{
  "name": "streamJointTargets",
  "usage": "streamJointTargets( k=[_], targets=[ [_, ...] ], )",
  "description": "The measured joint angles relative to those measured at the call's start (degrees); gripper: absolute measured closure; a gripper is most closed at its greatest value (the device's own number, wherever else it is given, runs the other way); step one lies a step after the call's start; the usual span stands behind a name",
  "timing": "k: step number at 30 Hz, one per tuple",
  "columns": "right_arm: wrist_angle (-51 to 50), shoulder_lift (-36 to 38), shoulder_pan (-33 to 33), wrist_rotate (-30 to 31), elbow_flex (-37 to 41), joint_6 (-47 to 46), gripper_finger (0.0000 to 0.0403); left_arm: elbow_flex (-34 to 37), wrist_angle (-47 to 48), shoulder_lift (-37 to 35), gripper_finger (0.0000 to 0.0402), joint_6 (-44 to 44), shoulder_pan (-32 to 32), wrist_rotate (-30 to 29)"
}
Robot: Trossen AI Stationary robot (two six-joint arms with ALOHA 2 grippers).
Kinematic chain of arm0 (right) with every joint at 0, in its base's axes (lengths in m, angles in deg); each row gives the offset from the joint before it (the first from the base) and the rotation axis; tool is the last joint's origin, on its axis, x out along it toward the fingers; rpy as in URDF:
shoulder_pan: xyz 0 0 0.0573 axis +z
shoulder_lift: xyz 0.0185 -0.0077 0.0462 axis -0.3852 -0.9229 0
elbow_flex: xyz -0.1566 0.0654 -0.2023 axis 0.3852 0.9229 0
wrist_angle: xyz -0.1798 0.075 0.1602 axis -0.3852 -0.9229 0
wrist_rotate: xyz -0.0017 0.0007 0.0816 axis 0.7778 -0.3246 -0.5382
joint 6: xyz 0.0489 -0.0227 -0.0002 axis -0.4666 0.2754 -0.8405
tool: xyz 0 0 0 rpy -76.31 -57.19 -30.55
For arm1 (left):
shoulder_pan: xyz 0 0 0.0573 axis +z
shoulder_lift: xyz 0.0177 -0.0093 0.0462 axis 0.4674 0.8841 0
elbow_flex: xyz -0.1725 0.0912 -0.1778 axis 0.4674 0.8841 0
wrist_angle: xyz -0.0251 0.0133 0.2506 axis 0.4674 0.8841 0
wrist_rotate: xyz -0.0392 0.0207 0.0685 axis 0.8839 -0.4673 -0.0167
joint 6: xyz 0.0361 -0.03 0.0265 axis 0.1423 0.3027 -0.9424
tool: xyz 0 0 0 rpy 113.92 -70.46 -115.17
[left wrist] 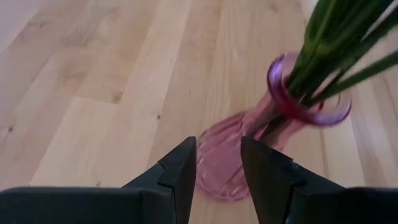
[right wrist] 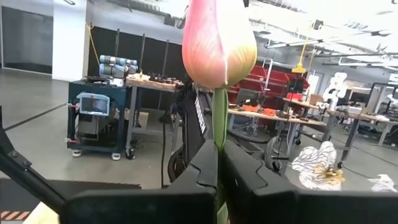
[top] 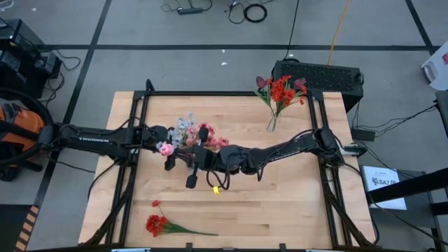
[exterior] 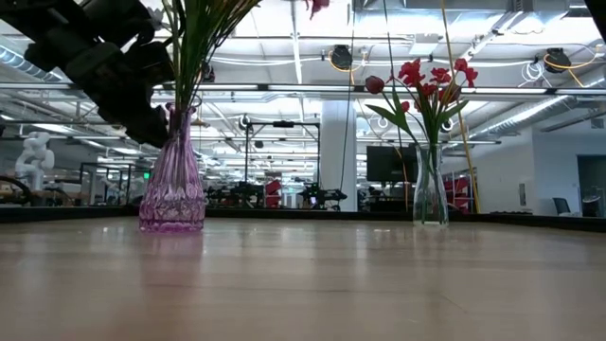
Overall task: Sort flowers into vase by color
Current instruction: Put the pink flower into the purple vase
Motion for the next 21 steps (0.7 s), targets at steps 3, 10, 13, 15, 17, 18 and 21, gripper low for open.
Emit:
streamJointTargets(
  k=[3,10,13,15,17,18,21],
  targets=[
    [0.60,0.10,0.30,0.45,0.01,1.41,0.0403,0.00,0.24,0.00,0.0268,0.03,0.00,0.00],
    [1.21,0.52,0.84,4.15,0.00,6.46,0.0403,0.00,0.14,0.00,0.0268,0.07,0.00,0.00],
    [-0.61,0.53,0.74,4.13,0.00,5.55,0.0403,0.00,0.04,0.00,0.0268,0.10,0.00,0.00],
    [-2.67,0.58,0.42,4.03,-0.01,3.72,0.0403,0.00,0.01,0.00,0.0268,0.28,0.00,-0.03],
    [-3.30,0.60,0.09,3.89,-0.02,2.59,0.0403,0.00,0.00,0.00,0.0268,0.39,0.00,-0.07],
    [-3.11,0.61,-0.05,3.89,-0.02,2.37,0.0403,0.00,-0.01,0.00,0.0268,0.42,0.02,-0.07],
    [-1.44,0.61,-0.35,3.14,-0.04,2.33,0.0403,0.00,-0.04,0.00,0.0268,0.48,0.02,-0.11]
  ],
)
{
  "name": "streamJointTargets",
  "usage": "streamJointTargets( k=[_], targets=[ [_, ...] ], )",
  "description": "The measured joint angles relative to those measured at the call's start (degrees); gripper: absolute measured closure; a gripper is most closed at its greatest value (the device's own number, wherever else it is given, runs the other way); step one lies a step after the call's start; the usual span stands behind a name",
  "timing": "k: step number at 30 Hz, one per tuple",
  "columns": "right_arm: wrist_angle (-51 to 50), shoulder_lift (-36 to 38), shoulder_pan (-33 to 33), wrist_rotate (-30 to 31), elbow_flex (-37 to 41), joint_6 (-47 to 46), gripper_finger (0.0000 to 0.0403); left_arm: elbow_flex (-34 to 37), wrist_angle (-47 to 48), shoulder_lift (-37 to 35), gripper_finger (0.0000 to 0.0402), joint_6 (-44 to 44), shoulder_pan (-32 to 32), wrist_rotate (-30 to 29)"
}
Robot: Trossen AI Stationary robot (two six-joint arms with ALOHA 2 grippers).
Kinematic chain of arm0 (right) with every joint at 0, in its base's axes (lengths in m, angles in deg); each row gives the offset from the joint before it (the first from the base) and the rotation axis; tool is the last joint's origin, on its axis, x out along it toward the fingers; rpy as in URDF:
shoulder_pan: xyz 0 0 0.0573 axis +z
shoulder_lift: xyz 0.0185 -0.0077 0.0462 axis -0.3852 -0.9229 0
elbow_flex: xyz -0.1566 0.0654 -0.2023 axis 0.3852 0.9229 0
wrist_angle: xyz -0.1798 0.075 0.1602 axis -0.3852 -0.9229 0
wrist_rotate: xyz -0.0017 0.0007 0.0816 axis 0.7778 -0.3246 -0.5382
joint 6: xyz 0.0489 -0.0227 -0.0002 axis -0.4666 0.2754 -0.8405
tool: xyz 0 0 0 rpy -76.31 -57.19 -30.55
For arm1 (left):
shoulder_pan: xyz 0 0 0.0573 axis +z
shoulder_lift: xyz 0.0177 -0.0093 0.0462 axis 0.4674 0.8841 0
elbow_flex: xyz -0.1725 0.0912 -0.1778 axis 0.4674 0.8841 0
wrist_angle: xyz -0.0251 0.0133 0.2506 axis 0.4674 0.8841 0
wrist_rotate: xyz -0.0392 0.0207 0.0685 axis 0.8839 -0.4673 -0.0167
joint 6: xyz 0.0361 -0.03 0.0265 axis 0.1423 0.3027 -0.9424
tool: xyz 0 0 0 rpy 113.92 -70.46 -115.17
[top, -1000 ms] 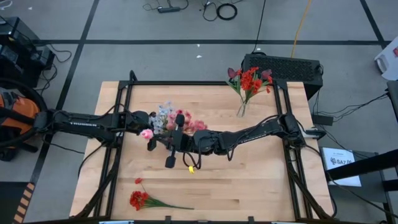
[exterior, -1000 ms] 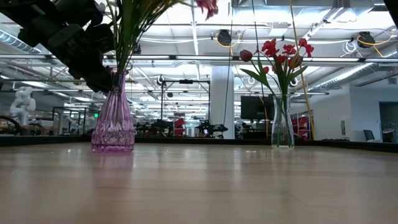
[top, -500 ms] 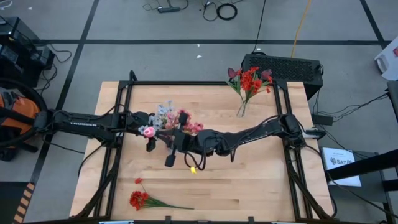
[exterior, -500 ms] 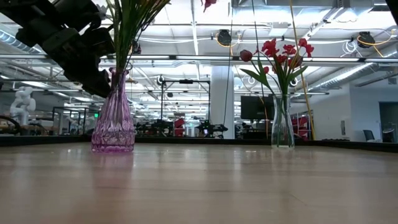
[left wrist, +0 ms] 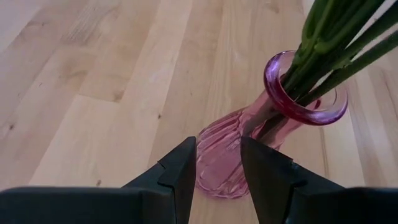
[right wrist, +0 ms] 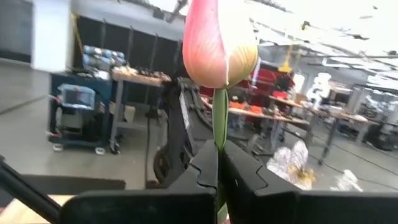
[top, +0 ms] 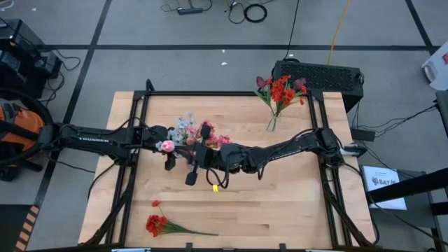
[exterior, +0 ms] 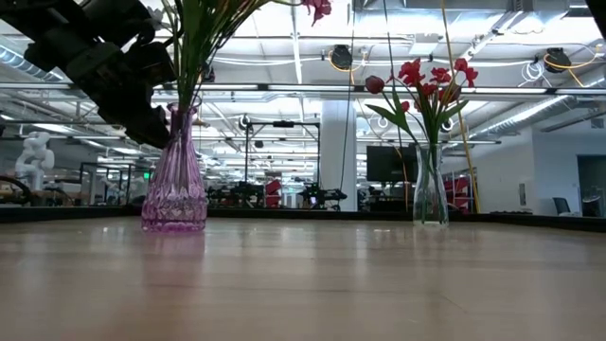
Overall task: Sort flowers into vase by color
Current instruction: Put the pink flower into the purple vase
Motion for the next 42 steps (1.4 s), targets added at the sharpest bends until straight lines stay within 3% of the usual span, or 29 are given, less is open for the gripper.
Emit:
streamJointTargets(
  k=[4,17,24,31,35,42],
  targets=[
    [2.40,-0.02,-0.51,-3.45,0.00,0.50,0.0403,0.00,-0.02,0.00,0.0268,0.04,0.00,0.00],
    [-1.64,0.02,-1.48,-3.99,-0.09,-3.69,0.0403,0.00,-0.02,0.00,0.0268,0.07,0.00,0.00],
    [3.69,0.77,0.25,-3.29,-0.04,-0.78,0.0403,0.00,0.00,0.00,0.0268,0.06,-0.01,0.00],
    [0.27,6.04,3.75,4.02,-0.04,0.41,0.0403,0.00,0.02,0.00,0.0268,0.07,0.00,0.00],
    [-7.08,10.84,6.80,9.20,-0.04,-4.20,0.0403,0.00,0.02,0.00,0.0268,0.07,0.00,0.01],
    [-36.69,20.02,11.28,11.03,-0.06,-27.44,0.0403,0.00,0.04,0.00,0.0268,0.09,0.00,0.02]
  ],
)
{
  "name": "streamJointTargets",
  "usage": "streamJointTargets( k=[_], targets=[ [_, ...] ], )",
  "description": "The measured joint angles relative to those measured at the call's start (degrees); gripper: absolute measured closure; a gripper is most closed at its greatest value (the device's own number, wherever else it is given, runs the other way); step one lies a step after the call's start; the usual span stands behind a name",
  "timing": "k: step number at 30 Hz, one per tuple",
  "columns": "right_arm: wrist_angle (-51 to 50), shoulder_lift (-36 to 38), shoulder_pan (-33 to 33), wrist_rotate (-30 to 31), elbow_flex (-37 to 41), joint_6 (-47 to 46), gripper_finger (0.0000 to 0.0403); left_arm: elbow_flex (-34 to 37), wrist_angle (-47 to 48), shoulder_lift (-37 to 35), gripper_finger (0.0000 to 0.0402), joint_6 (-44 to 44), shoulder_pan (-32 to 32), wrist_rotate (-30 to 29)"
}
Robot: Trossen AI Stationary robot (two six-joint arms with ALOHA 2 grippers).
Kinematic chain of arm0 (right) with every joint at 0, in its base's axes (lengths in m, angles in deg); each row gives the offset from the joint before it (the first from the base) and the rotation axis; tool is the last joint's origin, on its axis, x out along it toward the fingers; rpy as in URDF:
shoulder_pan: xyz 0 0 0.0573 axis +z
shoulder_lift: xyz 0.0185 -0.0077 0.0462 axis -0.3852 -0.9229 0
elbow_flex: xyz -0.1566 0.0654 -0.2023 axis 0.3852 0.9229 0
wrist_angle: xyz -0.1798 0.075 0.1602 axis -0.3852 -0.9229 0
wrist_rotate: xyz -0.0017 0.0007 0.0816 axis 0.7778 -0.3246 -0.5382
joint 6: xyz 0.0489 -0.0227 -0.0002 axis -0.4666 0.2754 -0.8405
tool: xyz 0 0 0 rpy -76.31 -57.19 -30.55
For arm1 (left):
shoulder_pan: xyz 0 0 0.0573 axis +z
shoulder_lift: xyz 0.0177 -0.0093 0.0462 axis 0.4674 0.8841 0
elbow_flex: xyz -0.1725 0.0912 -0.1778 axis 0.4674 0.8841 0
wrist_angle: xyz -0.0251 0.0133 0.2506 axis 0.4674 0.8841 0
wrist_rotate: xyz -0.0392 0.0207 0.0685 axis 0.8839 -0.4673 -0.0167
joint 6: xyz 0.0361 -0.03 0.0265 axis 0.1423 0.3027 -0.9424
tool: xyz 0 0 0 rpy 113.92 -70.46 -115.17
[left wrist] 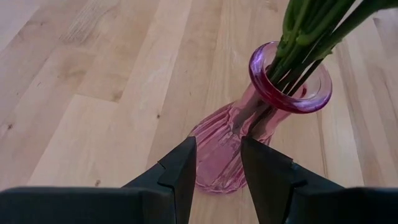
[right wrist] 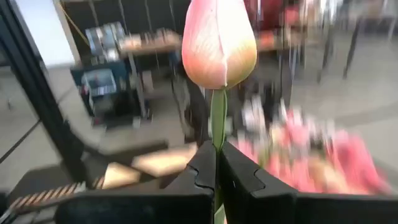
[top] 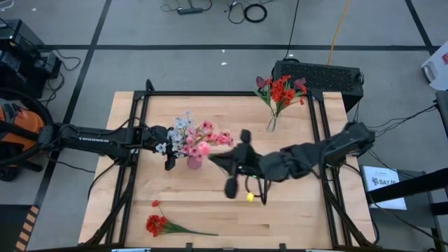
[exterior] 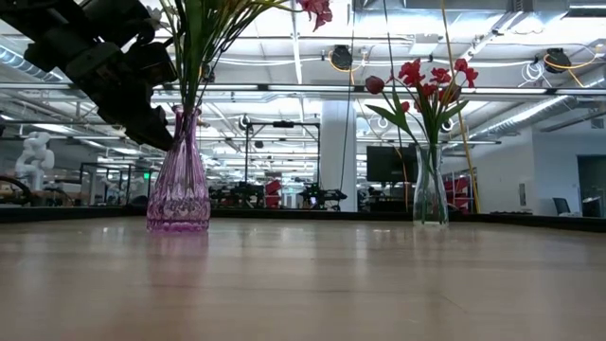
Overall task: Sort flowers into vase by color
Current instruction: Put the pink flower into the purple vase
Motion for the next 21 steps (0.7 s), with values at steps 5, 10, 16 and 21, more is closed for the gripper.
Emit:
streamJointTargets(
  k=[5,10,16,21],
  targets=[
    [-26.97,4.13,2.23,1.55,-0.03,-21.06,0.0403,0.00,0.00,0.00,0.0268,0.23,0.00,0.00],
    [-53.44,1.81,2.05,-3.12,0.02,-38.37,0.0403,0.00,-0.04,0.00,0.0268,1.49,0.00,0.00],
    [-59.10,-6.09,-1.77,-17.73,0.07,-34.12,0.0403,0.00,-0.74,0.00,0.0268,1.49,0.00,-0.01],
    [-51.45,-13.29,-6.94,-29.80,0.10,-18.84,0.0403,0.00,-3.49,0.00,0.0268,1.53,0.00,-0.02]
  ],
)
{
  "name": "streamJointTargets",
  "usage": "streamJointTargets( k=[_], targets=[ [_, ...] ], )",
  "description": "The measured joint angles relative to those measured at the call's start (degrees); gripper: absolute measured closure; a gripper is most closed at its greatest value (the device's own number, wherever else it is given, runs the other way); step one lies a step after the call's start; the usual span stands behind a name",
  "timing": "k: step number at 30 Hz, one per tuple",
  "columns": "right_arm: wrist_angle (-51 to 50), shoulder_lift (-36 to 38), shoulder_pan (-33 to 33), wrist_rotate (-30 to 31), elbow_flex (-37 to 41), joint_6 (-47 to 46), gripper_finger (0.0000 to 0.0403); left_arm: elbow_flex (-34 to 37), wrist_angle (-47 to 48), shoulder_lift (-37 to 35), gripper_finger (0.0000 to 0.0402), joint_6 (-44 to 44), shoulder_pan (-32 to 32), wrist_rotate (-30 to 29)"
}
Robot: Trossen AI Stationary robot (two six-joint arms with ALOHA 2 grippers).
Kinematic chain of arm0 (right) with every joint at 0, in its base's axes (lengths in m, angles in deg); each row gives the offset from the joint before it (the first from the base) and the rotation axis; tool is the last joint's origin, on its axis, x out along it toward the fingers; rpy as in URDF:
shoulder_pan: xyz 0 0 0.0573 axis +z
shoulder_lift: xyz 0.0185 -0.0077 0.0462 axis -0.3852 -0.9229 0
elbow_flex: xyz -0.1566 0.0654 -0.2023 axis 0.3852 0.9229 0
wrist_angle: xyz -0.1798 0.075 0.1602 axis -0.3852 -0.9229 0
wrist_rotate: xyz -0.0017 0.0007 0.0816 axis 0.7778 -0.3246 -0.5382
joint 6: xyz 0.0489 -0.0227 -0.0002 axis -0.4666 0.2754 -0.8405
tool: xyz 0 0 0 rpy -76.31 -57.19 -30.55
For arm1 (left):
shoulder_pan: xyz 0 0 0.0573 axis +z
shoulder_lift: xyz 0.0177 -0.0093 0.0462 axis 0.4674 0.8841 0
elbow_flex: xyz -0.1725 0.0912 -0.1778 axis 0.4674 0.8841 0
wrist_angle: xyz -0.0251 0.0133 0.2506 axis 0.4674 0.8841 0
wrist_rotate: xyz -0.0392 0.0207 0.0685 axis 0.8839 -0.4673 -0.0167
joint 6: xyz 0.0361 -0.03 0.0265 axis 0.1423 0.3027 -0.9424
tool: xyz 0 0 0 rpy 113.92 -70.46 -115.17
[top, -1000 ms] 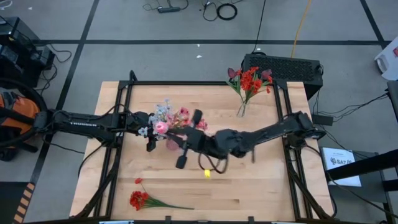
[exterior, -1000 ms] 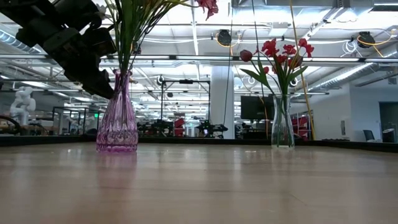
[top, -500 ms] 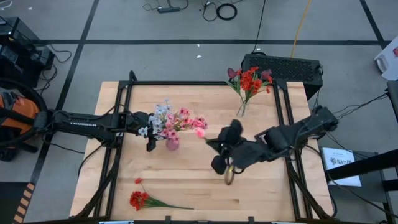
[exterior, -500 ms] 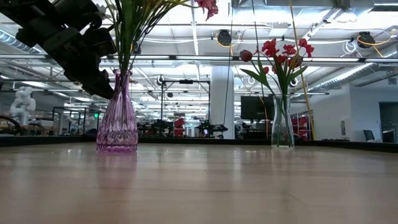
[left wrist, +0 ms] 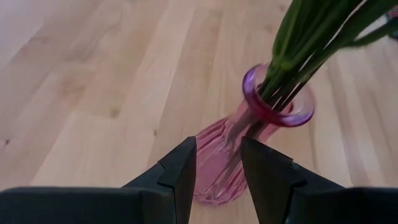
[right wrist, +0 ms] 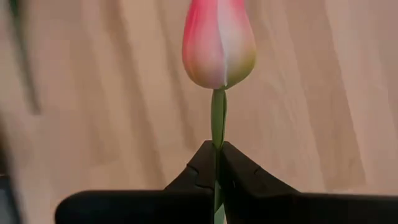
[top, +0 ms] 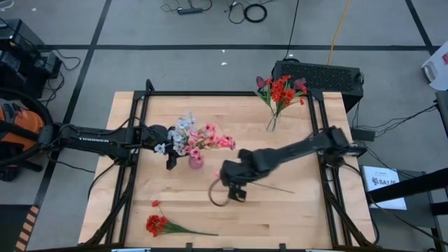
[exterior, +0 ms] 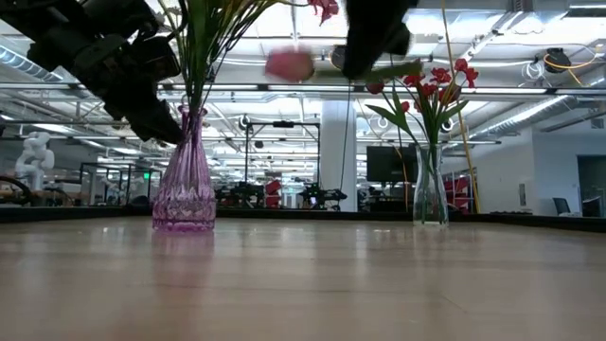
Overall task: Sort flowers into vase by color
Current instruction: Put the pink flower into the purple vase
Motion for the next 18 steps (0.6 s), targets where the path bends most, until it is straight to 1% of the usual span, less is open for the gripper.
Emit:
streamJointTargets(
  k=[3,6,9,13,18],
  targets=[
    [0.65,-3.89,-3.21,-2.88,0.00,4.51,0.0403,0.00,-1.69,0.00,0.0268,1.25,0.00,-0.02],
    [1.69,-6.85,-5.25,-2.96,0.00,8.19,0.0403,0.00,-2.39,0.00,0.0268,1.47,0.00,-0.09],
    [4.49,-8.79,-5.92,-3.24,0.00,11.28,0.0402,0.00,-2.60,0.00,0.0268,1.49,0.00,-0.22],
    [5.98,-9.82,-6.09,-3.25,0.00,12.23,0.0388,0.00,-2.61,0.00,0.0268,1.55,0.00,-0.22],
    [6.12,-9.41,-5.98,-3.25,0.00,12.07,0.0357,0.00,-2.61,0.00,0.0268,1.66,0.00,-0.22]
  ],
)
